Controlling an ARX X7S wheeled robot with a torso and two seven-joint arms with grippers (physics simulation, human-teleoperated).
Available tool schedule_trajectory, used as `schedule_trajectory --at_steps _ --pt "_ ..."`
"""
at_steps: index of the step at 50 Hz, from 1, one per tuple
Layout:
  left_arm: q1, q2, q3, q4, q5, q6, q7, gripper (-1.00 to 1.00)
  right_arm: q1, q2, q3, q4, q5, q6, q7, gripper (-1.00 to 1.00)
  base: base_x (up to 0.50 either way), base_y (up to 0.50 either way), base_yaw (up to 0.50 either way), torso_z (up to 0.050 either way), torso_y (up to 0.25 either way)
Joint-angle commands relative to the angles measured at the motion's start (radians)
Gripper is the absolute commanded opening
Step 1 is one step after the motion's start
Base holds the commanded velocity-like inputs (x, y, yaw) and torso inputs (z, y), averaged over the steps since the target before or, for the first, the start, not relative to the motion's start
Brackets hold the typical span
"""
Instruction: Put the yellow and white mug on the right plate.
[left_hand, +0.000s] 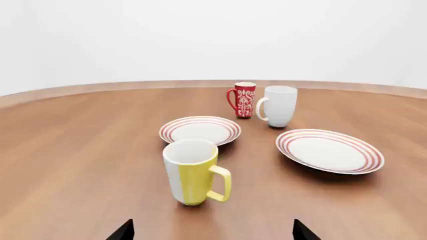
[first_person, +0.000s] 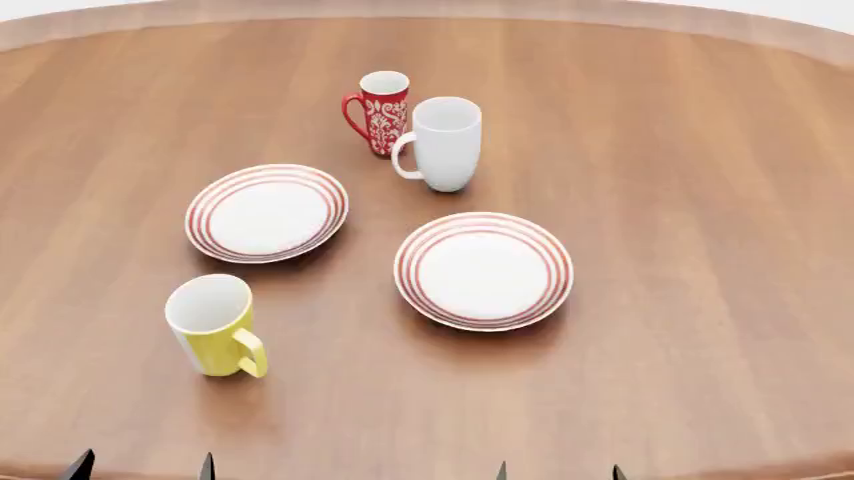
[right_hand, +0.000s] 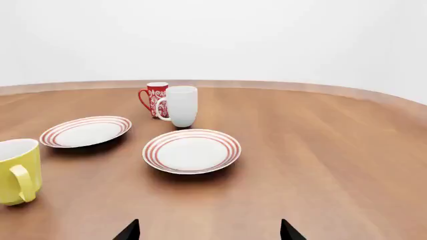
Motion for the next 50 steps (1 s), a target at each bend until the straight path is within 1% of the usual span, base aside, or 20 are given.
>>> schedule_trajectory --at_steps 1,13,17,18,35,37,40,41,42,43,44,46,47,49,50 --pt "0.002 -0.016 0.019 0.012 -0.016 -0.009 -0.019 1.00 0.001 0.016 -0.020 0.005 0.018 -0.004 0.017 1.00 0.00 0.00 0.00 0.000 0.000" --pt "0.000 -0.049 0.057 0.005 -0.050 -0.011 -0.055 1.00 -0.001 0.049 -0.063 0.003 0.055 0.002 0.047 1.00 0.00 0.00 0.00 0.000 0.000" --pt "-0.002 -0.056 0.071 0.001 -0.042 -0.017 -0.064 1.00 -0.004 0.055 -0.070 -0.008 0.059 0.012 0.055 1.00 0.00 0.00 0.00 0.000 0.000" --pt "-0.002 -0.011 0.019 -0.004 0.007 -0.018 -0.012 1.00 -0.006 0.010 -0.017 -0.009 0.013 0.015 0.003 1.00 0.00 0.00 0.00 0.000 0.000" --pt "-0.008 -0.055 0.070 -0.015 -0.033 -0.001 -0.072 1.00 -0.002 0.054 -0.070 -0.010 0.058 0.023 0.052 1.00 0.00 0.00 0.00 0.000 0.000" --pt "0.003 -0.057 0.072 -0.006 -0.020 0.077 -0.092 1.00 -0.002 0.058 -0.074 -0.012 0.058 0.012 0.057 1.00 0.00 0.00 0.00 0.000 0.000" --pt "0.028 -0.068 0.081 0.025 0.076 0.282 -0.164 1.00 -0.018 0.061 -0.078 -0.031 0.055 -0.122 0.065 1.00 0.00 0.00 0.00 0.000 0.000" --pt "0.041 -0.068 0.071 0.049 0.102 0.368 -0.202 1.00 -0.031 0.059 -0.073 -0.044 0.067 -0.247 0.060 1.00 0.00 0.00 0.00 0.000 0.000" --pt "0.043 -0.070 0.069 0.046 0.123 0.412 -0.223 1.00 -0.039 0.061 -0.074 -0.052 0.063 -0.293 0.061 1.00 0.00 0.00 0.00 0.000 0.000" --pt "0.059 -0.068 0.050 0.077 0.168 0.531 -0.279 1.00 -0.058 0.062 -0.073 -0.074 0.029 -0.443 0.074 1.00 0.00 0.00 0.00 0.000 0.000" --pt "0.063 -0.068 0.041 0.082 0.190 0.593 -0.310 1.00 -0.065 0.064 -0.074 -0.079 0.025 -0.508 0.075 1.00 0.00 0.00 0.00 0.000 0.000" --pt "0.079 -0.071 0.025 0.112 0.212 0.702 -0.355 1.00 -0.073 0.063 -0.068 -0.073 -0.002 -0.642 0.096 1.00 0.00 0.00 0.00 0.000 0.000" --pt "0.087 -0.069 0.014 0.125 0.246 0.742 -0.378 1.00 -0.075 0.061 -0.062 -0.076 -0.012 -0.683 0.107 1.00 0.00 0.00 0.00 0.000 0.000" --pt "0.102 -0.073 0.012 0.137 0.263 0.813 -0.405 1.00 -0.075 0.063 -0.062 -0.070 -0.011 -0.735 0.116 1.00 0.00 0.00 0.00 0.000 0.000" --pt "0.105 -0.072 0.008 0.139 0.277 0.823 -0.413 1.00 -0.075 0.065 -0.063 -0.071 -0.014 -0.742 0.120 1.00 0.00 0.00 0.00 0.000 0.000"
